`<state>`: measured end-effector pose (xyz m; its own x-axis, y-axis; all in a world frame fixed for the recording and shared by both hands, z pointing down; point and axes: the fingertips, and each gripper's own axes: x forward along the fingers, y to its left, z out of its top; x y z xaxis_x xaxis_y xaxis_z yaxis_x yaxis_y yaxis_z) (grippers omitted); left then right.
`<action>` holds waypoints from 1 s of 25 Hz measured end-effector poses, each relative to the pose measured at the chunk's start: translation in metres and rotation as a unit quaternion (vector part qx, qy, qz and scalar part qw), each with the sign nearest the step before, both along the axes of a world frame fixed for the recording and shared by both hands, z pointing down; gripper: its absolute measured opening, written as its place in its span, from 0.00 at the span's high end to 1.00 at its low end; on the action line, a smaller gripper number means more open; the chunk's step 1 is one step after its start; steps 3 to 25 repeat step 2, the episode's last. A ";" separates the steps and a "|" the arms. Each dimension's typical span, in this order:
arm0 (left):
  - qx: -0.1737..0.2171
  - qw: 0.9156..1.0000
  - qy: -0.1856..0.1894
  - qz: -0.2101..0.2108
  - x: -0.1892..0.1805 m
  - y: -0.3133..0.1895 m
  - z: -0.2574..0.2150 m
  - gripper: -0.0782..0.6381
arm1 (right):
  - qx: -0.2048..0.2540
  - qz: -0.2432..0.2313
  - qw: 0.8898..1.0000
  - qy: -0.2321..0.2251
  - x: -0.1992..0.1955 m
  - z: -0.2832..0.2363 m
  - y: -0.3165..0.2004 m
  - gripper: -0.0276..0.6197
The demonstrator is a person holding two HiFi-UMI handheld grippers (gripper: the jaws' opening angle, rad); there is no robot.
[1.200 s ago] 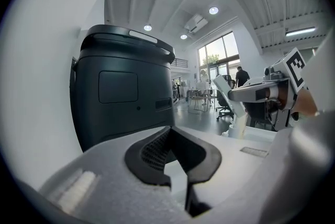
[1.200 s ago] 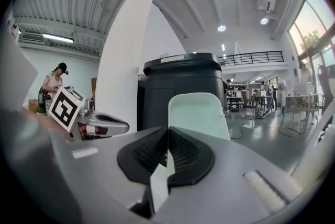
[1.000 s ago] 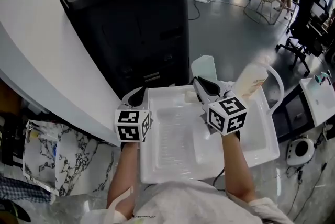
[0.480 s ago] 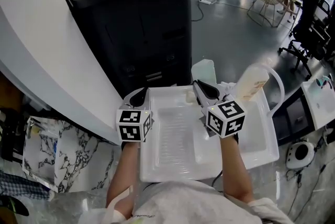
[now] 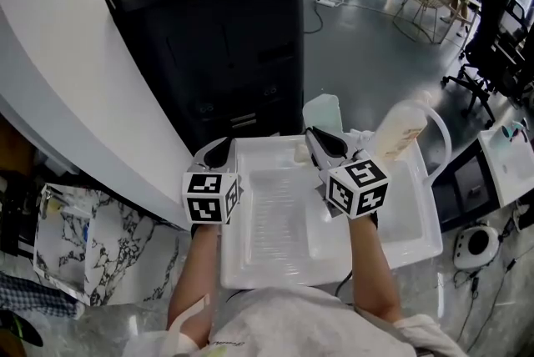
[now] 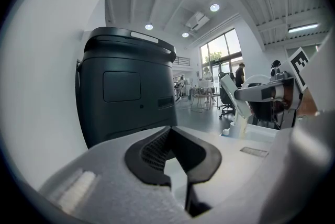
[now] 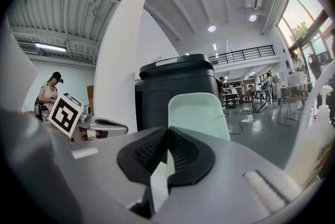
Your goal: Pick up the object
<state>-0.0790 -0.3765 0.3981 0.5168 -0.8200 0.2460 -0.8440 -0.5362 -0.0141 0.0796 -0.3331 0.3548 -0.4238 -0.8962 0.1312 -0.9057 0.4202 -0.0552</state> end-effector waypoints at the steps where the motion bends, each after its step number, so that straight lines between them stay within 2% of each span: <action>1: 0.001 1.000 0.001 -0.001 -0.001 0.000 -0.001 0.88 | 0.000 0.000 1.000 0.001 -0.001 0.000 0.000 0.94; 25: 0.001 1.000 0.001 -0.001 -0.001 0.000 -0.001 0.88 | 0.000 0.000 1.000 0.001 -0.001 0.000 0.000 0.94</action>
